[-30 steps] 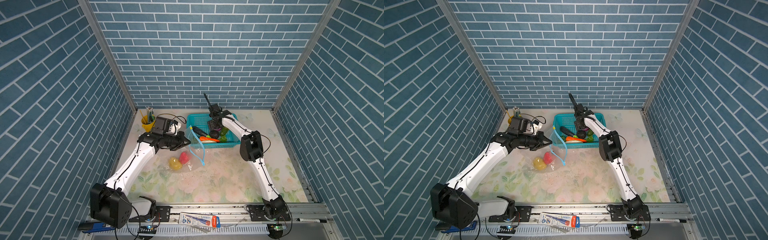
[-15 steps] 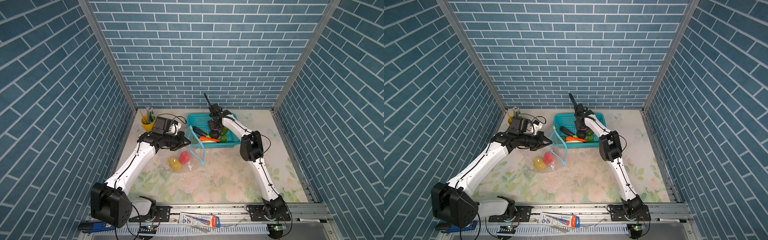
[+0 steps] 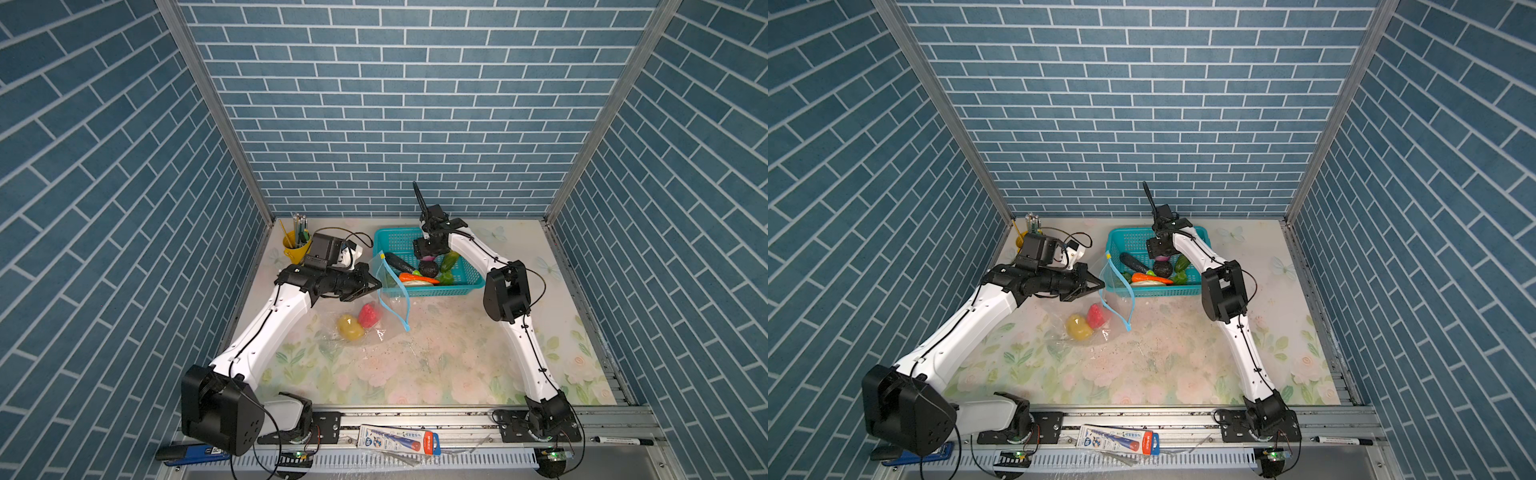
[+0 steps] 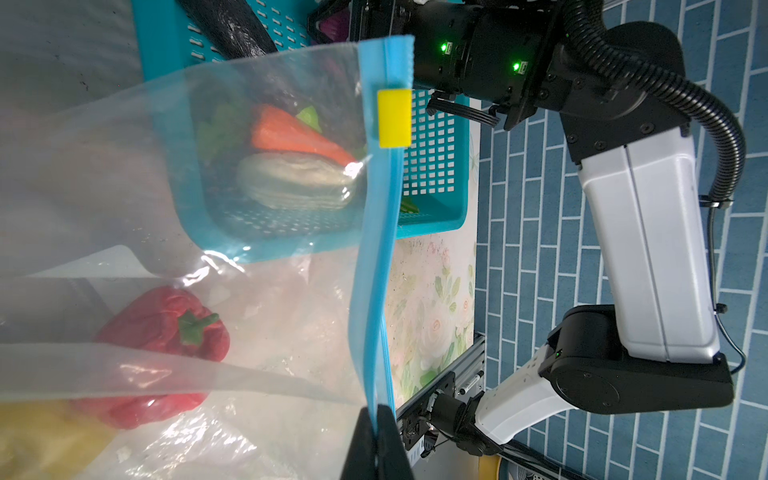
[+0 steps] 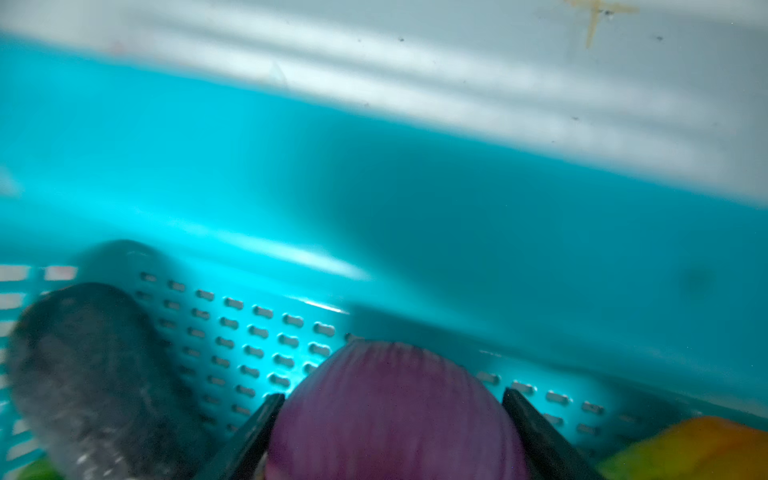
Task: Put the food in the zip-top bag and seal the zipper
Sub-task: 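Close the right gripper on the red onion and lift it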
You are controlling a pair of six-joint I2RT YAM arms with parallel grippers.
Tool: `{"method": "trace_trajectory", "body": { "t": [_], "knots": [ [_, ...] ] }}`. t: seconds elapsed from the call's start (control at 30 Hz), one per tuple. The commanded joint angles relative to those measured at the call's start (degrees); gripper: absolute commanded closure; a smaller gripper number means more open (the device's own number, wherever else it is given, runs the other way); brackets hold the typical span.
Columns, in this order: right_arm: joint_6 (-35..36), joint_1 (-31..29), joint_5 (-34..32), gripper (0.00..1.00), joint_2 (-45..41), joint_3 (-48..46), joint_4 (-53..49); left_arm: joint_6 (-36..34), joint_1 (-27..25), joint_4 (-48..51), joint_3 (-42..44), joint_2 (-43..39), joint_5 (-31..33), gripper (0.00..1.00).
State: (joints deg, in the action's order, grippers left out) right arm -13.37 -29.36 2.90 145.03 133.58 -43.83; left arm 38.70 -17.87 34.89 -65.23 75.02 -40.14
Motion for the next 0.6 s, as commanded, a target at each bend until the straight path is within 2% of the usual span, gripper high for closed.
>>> {"method": "trace_trajectory", "body": {
  "t": [0.0,0.57],
  "knots": [
    [-3.91,1.28,7.29,0.36,-4.69,-3.06,2.32,-1.21,0.24,0.65,-0.51,-0.14,0.16,1.00],
    [-10.57,2.65,20.05,0.39,-15.97,-16.93,11.29,-0.98,0.25,0.00,-0.26,0.30,0.34,1.00]
  ]
}}
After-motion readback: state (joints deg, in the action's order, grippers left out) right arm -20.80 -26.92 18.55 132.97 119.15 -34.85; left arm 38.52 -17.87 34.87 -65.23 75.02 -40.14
